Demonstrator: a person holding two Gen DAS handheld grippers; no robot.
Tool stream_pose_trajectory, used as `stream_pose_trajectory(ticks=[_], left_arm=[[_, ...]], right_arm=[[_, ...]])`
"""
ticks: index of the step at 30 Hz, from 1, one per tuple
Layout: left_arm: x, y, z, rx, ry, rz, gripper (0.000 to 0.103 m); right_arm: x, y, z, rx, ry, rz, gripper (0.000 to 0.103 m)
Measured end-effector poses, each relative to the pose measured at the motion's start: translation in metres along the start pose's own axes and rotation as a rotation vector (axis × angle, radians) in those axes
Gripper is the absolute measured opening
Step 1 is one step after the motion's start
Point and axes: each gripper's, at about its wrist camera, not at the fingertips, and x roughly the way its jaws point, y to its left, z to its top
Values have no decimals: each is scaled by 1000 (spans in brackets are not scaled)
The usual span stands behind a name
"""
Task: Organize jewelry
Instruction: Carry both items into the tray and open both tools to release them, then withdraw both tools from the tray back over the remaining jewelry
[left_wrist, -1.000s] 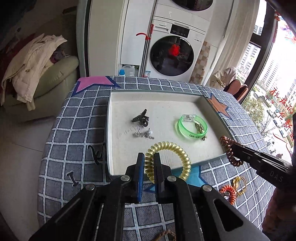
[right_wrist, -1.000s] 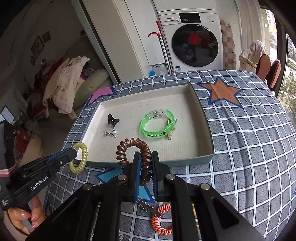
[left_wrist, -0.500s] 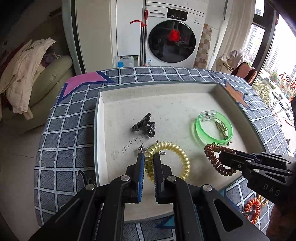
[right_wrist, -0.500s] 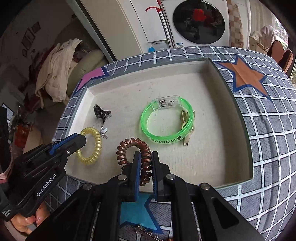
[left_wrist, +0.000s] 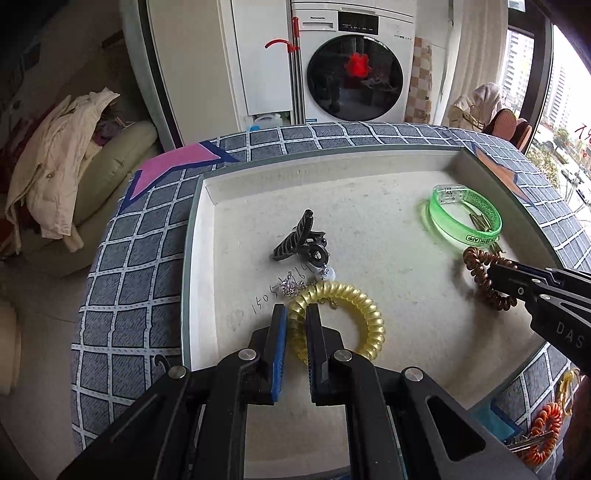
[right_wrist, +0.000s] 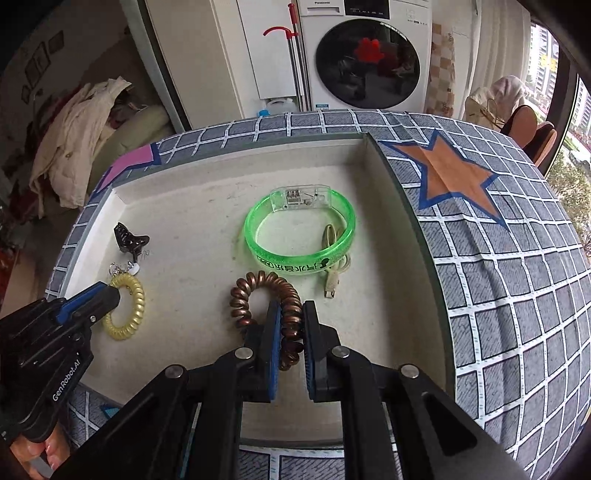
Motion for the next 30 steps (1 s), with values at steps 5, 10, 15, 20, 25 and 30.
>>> stream_pose_trajectory(ticks=[5, 10, 15, 20, 25, 30], left_arm=[[-1, 5, -1, -27, -3, -26, 29], [-8, 10, -2, -63, -22, -36, 29], [-11, 9, -1, -65, -29, -25, 35], [-19, 5, 0, -56, -83, -14, 103], [-25, 3, 3, -65, -77, -38, 103], [-41, 6, -3, -80, -106, -34, 103]], right_arm=[[-2, 1, 1, -5, 9, 7, 35], [-12, -3, -1, 28, -13, 44, 46], [-23, -3, -4, 39, -41, 53, 48], [-33, -6, -5, 46, -61, 50, 49], [-40, -10, -9, 55, -68, 51, 49], [-46, -10, -17, 52, -66, 59, 59]])
